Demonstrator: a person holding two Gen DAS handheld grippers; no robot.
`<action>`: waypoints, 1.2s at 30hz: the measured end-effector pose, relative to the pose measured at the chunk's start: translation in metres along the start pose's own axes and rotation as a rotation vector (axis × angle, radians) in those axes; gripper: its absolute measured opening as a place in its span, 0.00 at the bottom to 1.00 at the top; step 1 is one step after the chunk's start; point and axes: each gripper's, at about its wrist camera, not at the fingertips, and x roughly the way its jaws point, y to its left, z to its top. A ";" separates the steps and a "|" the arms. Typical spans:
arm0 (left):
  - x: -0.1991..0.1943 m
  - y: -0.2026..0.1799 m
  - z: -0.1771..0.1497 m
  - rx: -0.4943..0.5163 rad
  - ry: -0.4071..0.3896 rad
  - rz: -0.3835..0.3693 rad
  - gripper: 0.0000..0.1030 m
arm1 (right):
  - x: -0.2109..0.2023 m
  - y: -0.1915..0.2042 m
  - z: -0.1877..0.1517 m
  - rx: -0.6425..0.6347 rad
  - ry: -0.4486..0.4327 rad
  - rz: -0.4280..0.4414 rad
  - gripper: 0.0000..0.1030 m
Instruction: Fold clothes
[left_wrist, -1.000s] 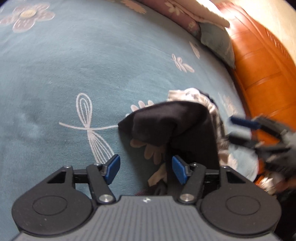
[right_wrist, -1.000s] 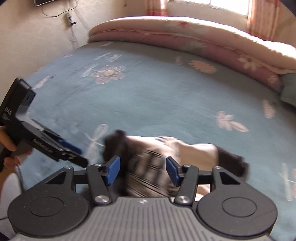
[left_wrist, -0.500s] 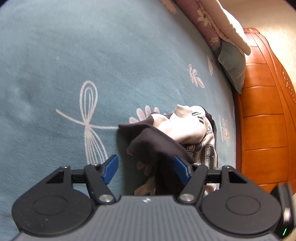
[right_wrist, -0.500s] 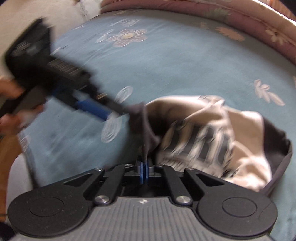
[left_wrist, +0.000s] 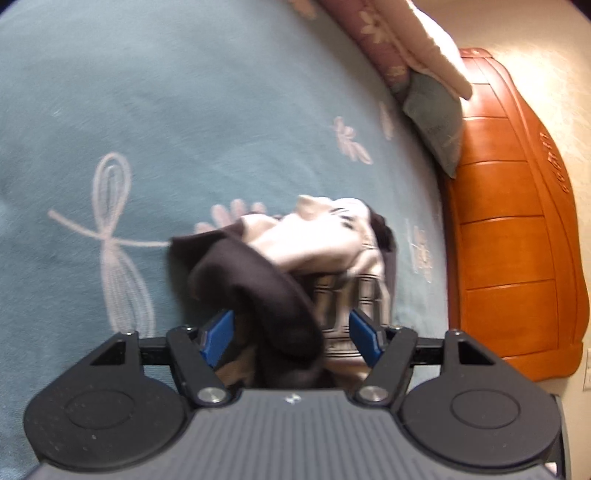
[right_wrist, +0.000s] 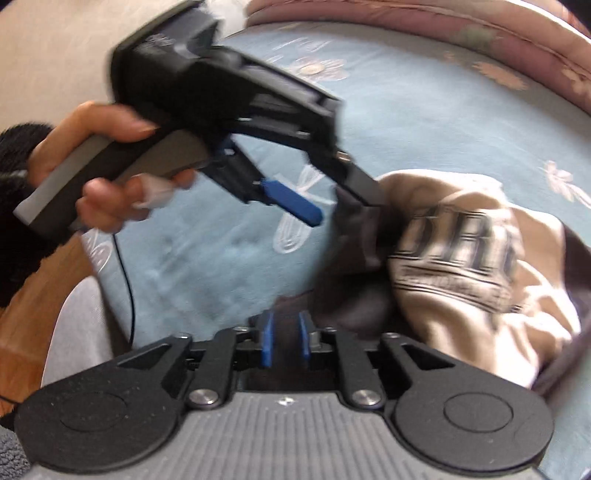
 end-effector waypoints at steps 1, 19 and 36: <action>0.003 -0.002 0.000 -0.001 0.006 0.012 0.70 | -0.002 -0.003 -0.001 0.005 -0.004 -0.013 0.33; 0.041 0.001 -0.005 0.006 -0.091 0.099 0.28 | -0.018 -0.016 -0.042 0.005 -0.048 -0.120 0.46; 0.037 0.016 -0.001 0.011 -0.170 0.232 0.10 | -0.024 -0.030 -0.051 0.047 -0.067 -0.150 0.48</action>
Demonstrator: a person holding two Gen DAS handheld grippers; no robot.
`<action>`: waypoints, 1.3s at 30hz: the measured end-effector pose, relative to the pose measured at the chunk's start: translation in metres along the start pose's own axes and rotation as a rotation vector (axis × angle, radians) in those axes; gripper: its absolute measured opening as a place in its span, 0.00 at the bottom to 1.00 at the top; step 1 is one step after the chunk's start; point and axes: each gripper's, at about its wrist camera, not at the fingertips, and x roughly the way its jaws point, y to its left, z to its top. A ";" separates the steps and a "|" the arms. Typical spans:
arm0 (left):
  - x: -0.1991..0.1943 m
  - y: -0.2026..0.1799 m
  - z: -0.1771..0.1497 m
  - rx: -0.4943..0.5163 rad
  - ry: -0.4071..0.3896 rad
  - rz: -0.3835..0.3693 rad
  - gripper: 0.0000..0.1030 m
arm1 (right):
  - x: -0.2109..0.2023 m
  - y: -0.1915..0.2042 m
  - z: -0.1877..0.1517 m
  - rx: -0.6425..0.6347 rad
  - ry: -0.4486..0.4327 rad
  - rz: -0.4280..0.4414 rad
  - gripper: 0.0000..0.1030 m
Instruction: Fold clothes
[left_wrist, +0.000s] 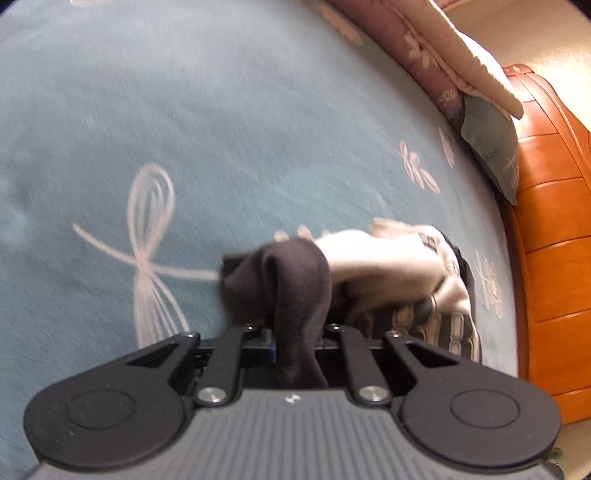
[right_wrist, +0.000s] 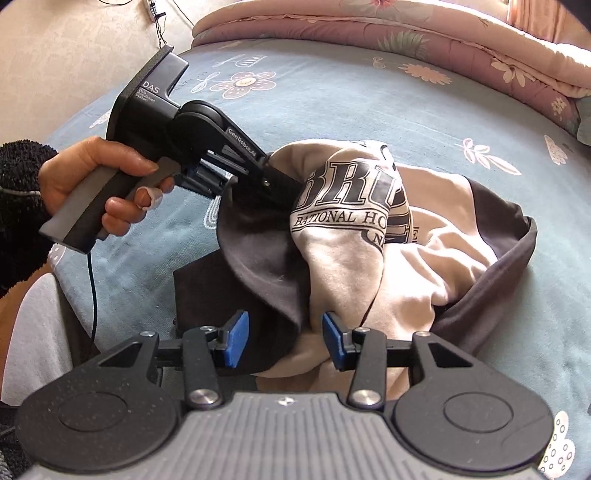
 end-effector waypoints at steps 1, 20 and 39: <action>-0.002 0.001 0.004 0.001 -0.012 0.007 0.10 | 0.000 -0.001 0.000 0.001 -0.001 -0.003 0.48; -0.047 0.013 0.110 0.123 -0.286 0.240 0.07 | -0.017 -0.067 0.003 0.138 -0.080 -0.130 0.53; -0.007 0.063 0.112 0.030 -0.085 0.008 0.44 | 0.023 -0.205 0.067 0.350 -0.133 -0.244 0.68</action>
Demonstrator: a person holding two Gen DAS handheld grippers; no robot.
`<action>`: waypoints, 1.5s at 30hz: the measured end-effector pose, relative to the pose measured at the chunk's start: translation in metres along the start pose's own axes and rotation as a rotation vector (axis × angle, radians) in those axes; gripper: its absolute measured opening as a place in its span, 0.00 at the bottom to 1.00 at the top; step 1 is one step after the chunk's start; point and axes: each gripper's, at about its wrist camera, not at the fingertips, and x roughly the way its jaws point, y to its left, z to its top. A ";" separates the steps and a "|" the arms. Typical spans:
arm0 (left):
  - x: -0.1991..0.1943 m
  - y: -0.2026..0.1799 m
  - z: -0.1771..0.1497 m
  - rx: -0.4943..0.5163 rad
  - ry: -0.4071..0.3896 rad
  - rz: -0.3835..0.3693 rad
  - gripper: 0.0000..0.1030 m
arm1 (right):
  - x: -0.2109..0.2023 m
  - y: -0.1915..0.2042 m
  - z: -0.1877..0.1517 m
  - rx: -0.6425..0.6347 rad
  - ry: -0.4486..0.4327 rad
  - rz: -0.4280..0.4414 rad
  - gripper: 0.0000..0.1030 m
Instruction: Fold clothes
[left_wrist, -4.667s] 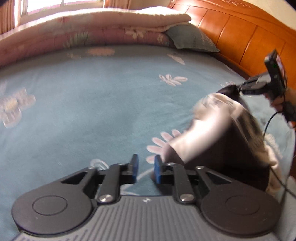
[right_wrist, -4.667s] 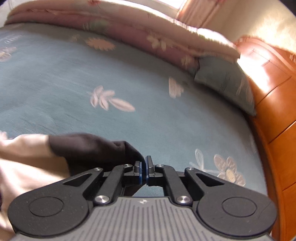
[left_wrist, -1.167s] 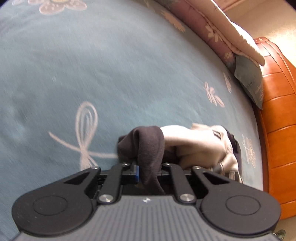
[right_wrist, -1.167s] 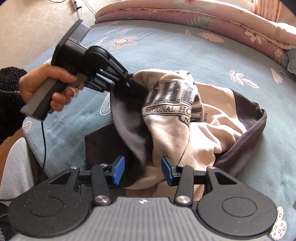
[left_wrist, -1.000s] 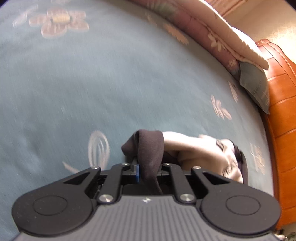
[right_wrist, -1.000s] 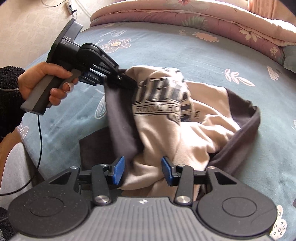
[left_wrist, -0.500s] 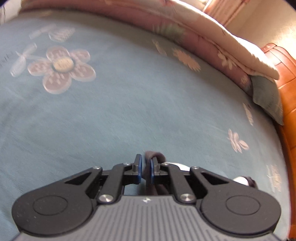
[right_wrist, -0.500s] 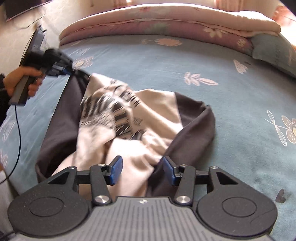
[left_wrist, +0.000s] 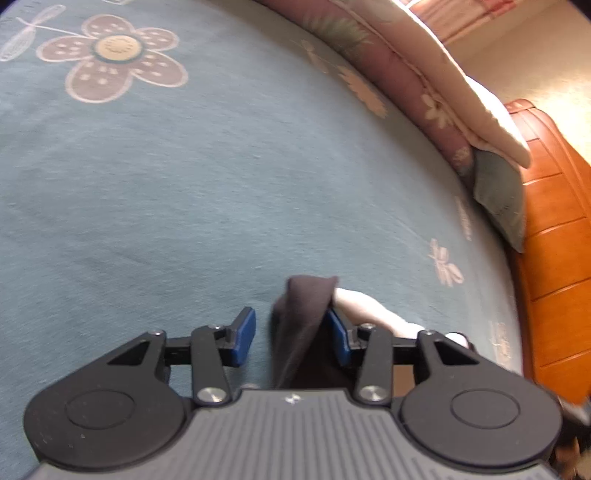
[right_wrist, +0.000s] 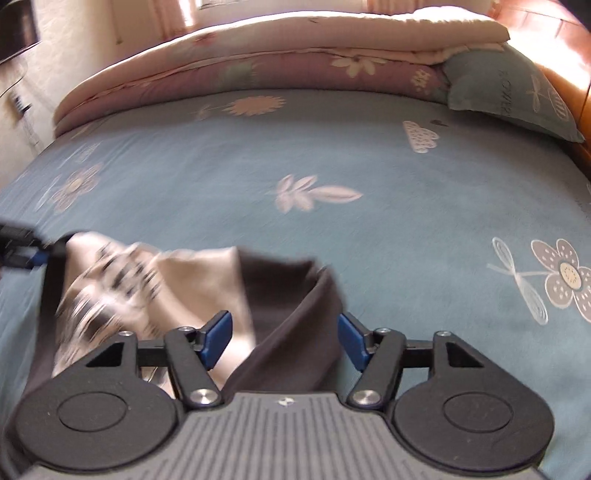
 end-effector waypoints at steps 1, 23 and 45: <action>0.003 -0.001 0.001 0.005 0.006 -0.005 0.44 | 0.011 -0.006 0.007 0.014 0.014 0.000 0.68; 0.013 -0.026 0.017 0.105 -0.049 0.109 0.06 | 0.089 0.000 0.033 -0.145 0.109 -0.146 0.07; 0.009 -0.047 0.022 0.204 -0.003 0.124 0.41 | 0.055 -0.021 0.039 -0.094 0.024 -0.167 0.63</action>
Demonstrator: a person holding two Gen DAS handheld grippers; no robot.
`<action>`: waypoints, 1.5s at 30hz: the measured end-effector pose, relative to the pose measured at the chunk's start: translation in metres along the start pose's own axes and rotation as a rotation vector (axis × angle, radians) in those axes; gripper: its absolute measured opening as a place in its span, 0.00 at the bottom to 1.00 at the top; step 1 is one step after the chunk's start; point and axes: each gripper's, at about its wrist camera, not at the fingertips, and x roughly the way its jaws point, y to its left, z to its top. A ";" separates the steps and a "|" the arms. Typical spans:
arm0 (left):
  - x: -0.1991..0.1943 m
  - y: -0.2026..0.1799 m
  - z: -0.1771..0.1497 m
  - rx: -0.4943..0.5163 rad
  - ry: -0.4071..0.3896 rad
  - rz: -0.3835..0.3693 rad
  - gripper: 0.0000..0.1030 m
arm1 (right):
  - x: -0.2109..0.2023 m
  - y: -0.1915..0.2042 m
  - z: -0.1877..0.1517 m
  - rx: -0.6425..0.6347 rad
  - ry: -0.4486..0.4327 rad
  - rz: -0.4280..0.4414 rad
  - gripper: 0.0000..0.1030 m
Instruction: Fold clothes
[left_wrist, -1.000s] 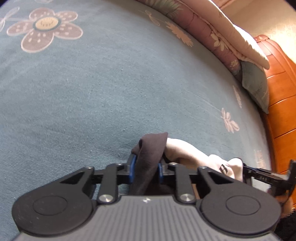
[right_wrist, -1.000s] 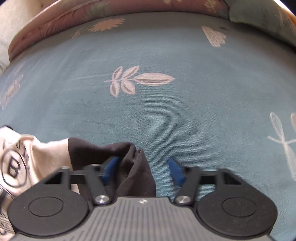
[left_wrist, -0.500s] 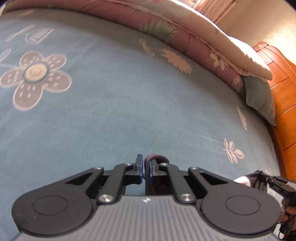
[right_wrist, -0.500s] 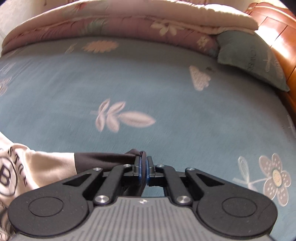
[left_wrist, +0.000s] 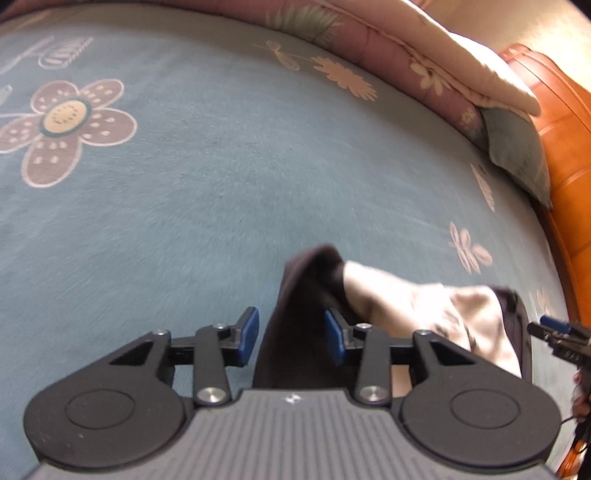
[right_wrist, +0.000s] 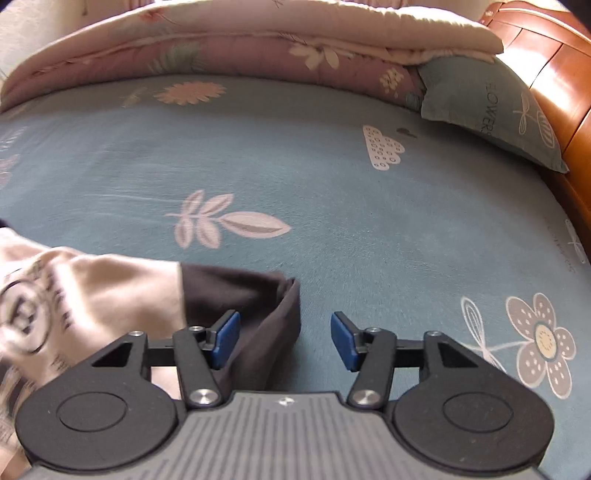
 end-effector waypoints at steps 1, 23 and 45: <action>-0.010 -0.002 -0.008 0.017 -0.009 -0.002 0.43 | -0.011 0.003 -0.004 -0.006 -0.006 0.020 0.64; -0.134 -0.023 -0.198 -0.051 -0.164 -0.270 0.72 | -0.242 0.121 -0.164 -0.124 -0.246 0.245 0.73; -0.068 -0.013 -0.243 -0.383 -0.035 -0.361 0.56 | -0.226 0.120 -0.207 -0.018 -0.179 0.254 0.73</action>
